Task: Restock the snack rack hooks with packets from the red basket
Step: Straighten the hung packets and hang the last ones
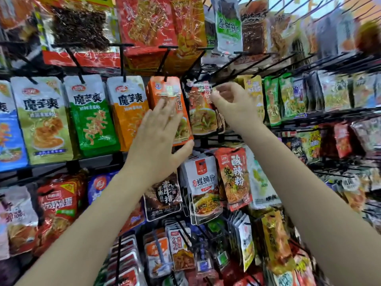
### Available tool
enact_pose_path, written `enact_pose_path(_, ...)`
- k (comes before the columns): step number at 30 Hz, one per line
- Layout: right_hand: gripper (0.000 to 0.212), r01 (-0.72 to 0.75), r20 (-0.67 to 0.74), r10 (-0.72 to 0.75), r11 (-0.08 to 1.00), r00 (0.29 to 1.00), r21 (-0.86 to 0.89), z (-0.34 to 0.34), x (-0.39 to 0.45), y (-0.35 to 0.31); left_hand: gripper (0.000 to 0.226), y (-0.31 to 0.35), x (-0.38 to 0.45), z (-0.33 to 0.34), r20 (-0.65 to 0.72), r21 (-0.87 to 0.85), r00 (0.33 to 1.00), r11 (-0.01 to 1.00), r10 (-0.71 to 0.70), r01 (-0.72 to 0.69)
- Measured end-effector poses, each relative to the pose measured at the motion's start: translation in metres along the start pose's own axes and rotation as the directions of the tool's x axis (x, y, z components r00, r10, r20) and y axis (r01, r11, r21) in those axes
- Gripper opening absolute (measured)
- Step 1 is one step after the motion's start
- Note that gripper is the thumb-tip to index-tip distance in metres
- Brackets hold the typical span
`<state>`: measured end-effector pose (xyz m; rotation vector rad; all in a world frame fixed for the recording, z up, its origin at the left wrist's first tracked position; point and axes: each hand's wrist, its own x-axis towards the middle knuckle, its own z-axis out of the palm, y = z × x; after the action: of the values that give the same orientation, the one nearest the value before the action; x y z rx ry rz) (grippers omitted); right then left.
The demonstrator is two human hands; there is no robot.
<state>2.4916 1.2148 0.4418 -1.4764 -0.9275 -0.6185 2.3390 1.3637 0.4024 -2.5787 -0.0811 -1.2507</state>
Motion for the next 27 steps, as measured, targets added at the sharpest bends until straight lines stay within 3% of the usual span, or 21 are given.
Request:
enact_pose_path(3,0.084,-0.24,0.205,0.257,0.965,0.944,-0.107,0.01,0.013,0.014,0.087,-0.004,0.007,0.005,0.073,0.187,0.997,0.982,0.001,-0.015)
enact_pose_path(5,0.093,-0.251,0.298,0.282,0.958,0.912,-0.139,0.014,0.014,0.019,0.079,-0.003,0.013,0.004,0.038,0.244,0.999,0.97,0.001,-0.01)
enact_pose_path(7,0.086,-0.249,0.343,0.276,0.961,0.898,-0.123,0.015,0.013,0.021,0.073,0.004,0.024,0.002,-0.023,0.208,1.0,0.978,0.006,-0.001)
enact_pose_path(10,0.083,-0.26,0.361,0.262,0.964,0.895,-0.054,0.016,0.013,0.025,0.063,0.026,0.046,0.0,0.111,-0.134,0.991,0.987,-0.073,0.088)
enact_pose_path(12,0.088,-0.287,0.373,0.268,0.958,0.888,-0.007,0.017,0.015,0.027,0.08,0.041,0.058,0.007,0.25,-0.343,0.954,0.906,-0.164,0.246)
enact_pose_path(15,0.091,-0.343,0.389,0.298,0.938,0.872,0.049,0.017,0.018,0.032,0.096,0.046,0.069,0.025,0.262,-0.526,0.914,0.748,-0.311,0.405)
enact_pose_path(21,0.074,-0.339,0.431,0.279,0.938,0.858,0.067,0.009,0.025,0.037,0.094,0.021,0.08,0.04,0.271,-0.63,0.884,0.624,-0.382,0.463)
enact_pose_path(25,0.075,-0.327,0.461,0.278,0.944,0.842,0.028,0.013,0.026,0.034,0.093,0.002,0.088,0.036,0.339,-0.603,0.887,0.651,-0.314,0.461)
enact_pose_path(27,0.086,-0.32,0.451,0.29,0.947,0.844,-0.012,0.018,0.024,0.031,0.088,-0.002,0.088,0.035,0.328,-0.588,0.904,0.69,-0.275,0.423)
